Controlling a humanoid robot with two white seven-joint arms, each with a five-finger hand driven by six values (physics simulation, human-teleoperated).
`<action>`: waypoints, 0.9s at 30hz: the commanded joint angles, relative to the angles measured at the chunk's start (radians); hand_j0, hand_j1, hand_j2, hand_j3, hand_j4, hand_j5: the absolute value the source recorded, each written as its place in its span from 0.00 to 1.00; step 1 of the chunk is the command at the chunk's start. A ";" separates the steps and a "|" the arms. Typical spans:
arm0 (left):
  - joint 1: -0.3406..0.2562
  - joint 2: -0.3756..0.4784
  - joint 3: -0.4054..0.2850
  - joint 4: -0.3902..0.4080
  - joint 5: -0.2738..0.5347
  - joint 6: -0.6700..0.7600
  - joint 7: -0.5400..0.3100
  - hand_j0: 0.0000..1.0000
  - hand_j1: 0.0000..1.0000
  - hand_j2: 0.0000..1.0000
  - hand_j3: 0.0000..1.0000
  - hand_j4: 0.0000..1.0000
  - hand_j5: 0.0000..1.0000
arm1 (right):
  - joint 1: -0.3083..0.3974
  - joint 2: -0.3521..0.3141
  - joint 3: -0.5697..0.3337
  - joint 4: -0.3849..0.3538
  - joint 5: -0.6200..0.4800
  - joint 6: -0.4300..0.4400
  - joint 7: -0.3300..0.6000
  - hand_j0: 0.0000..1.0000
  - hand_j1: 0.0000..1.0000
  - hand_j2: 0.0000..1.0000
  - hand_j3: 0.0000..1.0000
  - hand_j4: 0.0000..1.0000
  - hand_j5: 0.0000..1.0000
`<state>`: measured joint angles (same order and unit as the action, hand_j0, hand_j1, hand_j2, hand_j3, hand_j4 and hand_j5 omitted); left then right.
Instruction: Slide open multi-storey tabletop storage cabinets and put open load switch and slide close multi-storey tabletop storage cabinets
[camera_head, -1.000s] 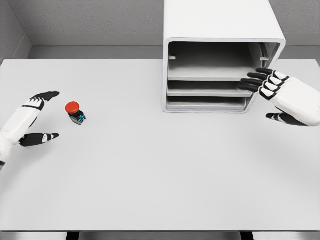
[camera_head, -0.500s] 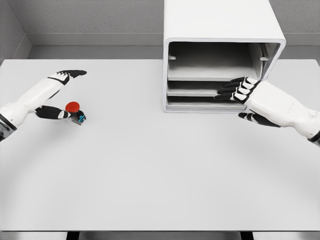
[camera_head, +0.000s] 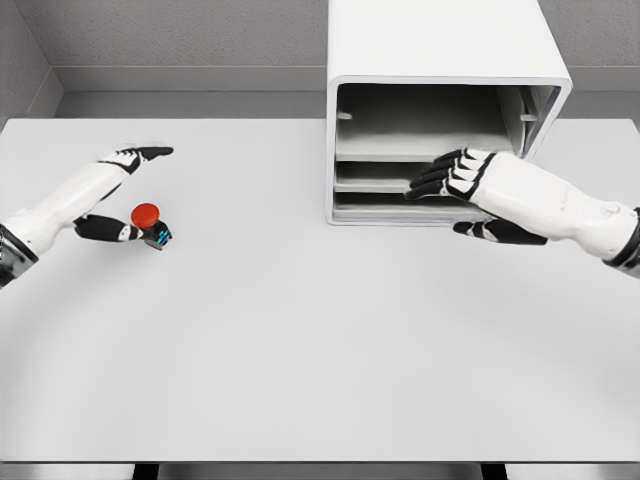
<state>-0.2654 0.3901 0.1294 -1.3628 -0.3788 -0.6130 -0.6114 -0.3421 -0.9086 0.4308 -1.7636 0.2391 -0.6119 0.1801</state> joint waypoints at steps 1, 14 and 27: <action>0.000 0.007 -0.016 0.007 0.006 0.002 0.000 1.00 1.00 1.00 1.00 1.00 1.00 | 0.000 -0.006 0.026 0.001 -0.029 0.001 0.001 0.80 0.80 0.80 0.80 0.80 0.80; -0.025 0.044 -0.045 0.110 0.003 0.006 0.000 1.00 1.00 1.00 1.00 1.00 1.00 | -0.037 0.037 0.019 0.012 -0.050 0.001 -0.001 0.80 0.80 0.80 0.80 0.80 0.80; -0.037 0.110 -0.139 0.114 0.003 0.013 0.000 1.00 1.00 1.00 1.00 1.00 1.00 | -0.080 0.126 0.022 0.147 -0.046 0.001 0.001 0.80 0.80 0.80 0.80 0.80 0.80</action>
<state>-0.3037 0.4929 -0.0020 -1.2504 -0.3842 -0.6032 -0.6113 -0.4295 -0.7919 0.4535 -1.6356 0.1995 -0.6119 0.1816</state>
